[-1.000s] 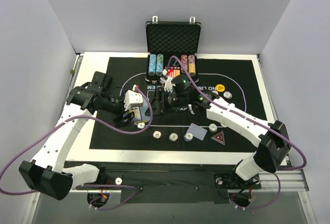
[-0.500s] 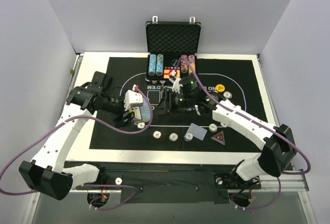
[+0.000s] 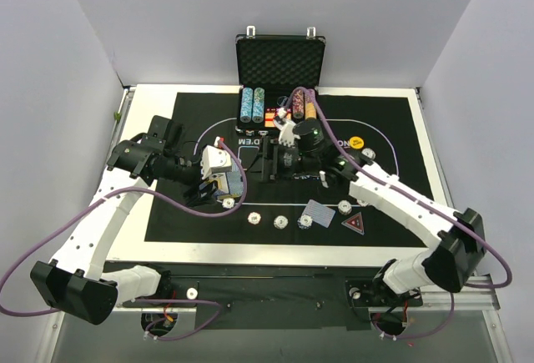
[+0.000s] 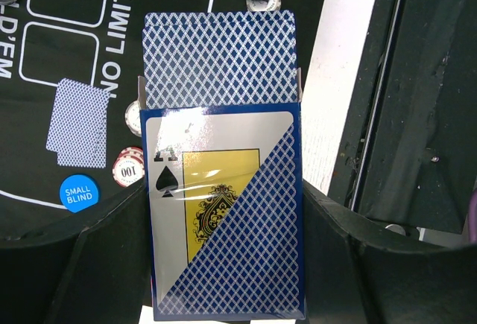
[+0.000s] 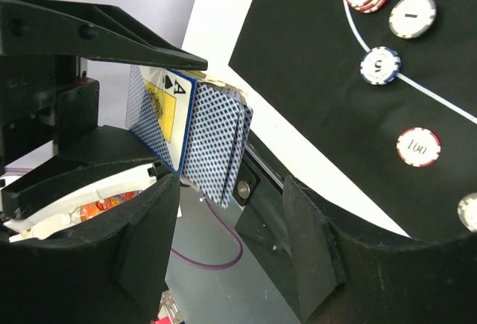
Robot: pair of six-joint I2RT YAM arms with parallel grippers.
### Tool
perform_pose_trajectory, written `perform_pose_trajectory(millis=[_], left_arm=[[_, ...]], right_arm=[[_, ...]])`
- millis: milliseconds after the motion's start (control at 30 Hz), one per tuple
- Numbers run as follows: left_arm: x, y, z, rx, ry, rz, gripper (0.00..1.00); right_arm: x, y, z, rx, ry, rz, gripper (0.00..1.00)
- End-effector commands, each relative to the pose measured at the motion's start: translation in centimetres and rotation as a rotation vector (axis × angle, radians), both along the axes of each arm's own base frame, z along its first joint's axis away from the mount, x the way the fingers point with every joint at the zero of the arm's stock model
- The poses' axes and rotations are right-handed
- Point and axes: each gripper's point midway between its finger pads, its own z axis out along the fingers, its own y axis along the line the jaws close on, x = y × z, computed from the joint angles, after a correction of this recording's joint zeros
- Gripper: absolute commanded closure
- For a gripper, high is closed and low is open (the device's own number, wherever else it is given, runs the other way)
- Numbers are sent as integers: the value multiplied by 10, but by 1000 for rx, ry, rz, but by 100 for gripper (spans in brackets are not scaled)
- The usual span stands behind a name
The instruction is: Distribute texas hold em gaming equipment
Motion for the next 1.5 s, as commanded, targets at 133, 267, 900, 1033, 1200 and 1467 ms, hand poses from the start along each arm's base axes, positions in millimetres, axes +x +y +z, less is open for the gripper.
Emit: perform_pose_trajectory(millis=[133, 267, 900, 1033, 1200, 1467], left_arm=[[6, -10, 29, -80, -86, -19, 100], [6, -11, 32, -84, -92, -19, 100], [5, -13, 38, -103, -97, -17, 100], [5, -13, 39, -105, -97, -18, 100], [4, -13, 38, -107, -99, -17, 100], [3, -13, 34, -109, -84, -3, 100]], right_arm=[[0, 37, 0, 33, -1, 57, 46], [2, 41, -8, 21, 11, 62, 46], [8, 23, -12, 73, 48, 9, 78], [7, 20, -13, 69, 49, 5, 80], [7, 16, -9, 71, 39, -2, 83], [7, 11, 8, 95, 11, -12, 57]])
